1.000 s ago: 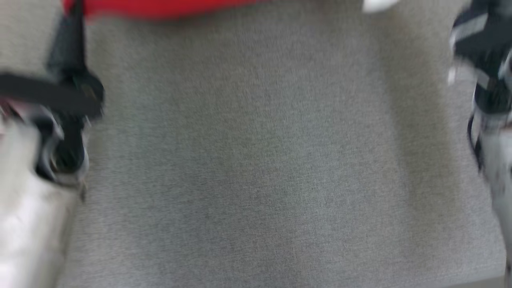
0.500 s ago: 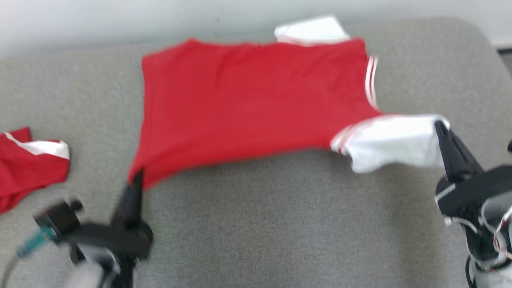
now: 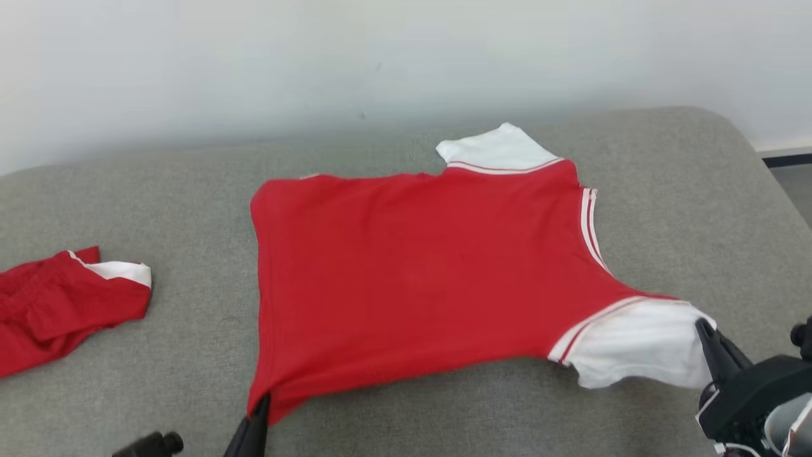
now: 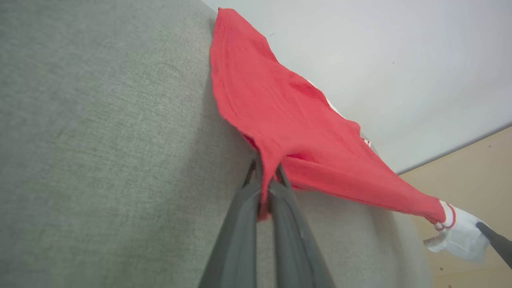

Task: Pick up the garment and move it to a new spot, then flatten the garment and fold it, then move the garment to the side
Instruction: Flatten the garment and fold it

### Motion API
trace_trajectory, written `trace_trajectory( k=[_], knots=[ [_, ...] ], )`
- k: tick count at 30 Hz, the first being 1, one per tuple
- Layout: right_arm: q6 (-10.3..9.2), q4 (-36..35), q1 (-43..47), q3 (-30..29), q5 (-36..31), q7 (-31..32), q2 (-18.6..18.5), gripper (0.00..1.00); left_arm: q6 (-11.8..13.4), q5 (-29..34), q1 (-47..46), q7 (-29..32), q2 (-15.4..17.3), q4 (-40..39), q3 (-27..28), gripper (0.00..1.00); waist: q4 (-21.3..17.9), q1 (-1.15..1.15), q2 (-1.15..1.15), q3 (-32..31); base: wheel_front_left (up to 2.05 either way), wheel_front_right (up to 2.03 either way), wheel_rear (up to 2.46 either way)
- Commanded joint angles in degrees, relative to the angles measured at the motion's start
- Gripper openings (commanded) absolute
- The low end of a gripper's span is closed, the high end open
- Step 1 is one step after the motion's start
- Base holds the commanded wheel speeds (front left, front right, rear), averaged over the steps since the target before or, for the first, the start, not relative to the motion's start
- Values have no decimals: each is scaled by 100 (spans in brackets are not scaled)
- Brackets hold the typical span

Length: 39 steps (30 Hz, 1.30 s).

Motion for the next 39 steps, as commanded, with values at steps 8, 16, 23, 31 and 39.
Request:
trace_trajectory(
  k=[8, 16, 23, 31, 39],
  knots=[
    [-13, -189, 631, -480, -500, 732, 216, 0, 275, 39, 644, 443, 238, -216, -248, 0, 27, 1, 1, -245, 0, 0, 0],
    [-13, -490, 1076, -591, -505, 1327, 274, 0, 561, 209, 890, 758, 442, -408, -422, 0, 42, 1, 1, -289, 0, 0, 0],
    [-13, -569, 1108, -369, -333, 1491, 289, 0, 744, 122, 789, 908, 508, -592, -348, 0, 58, 1, 1, -260, 0, 0, 0],
    [-13, -548, 519, -131, -65, 1167, 293, 0, 702, -269, 487, 1226, 327, -834, -267, 0, 120, 1, 1, -118, 0, 0, 0],
    [-13, -51, -438, -15, 7, 669, 293, 0, 594, -375, -147, 1373, 176, -690, -247, 0, 224, 1, 1, 191, 0, 0, 0]
  ],
)
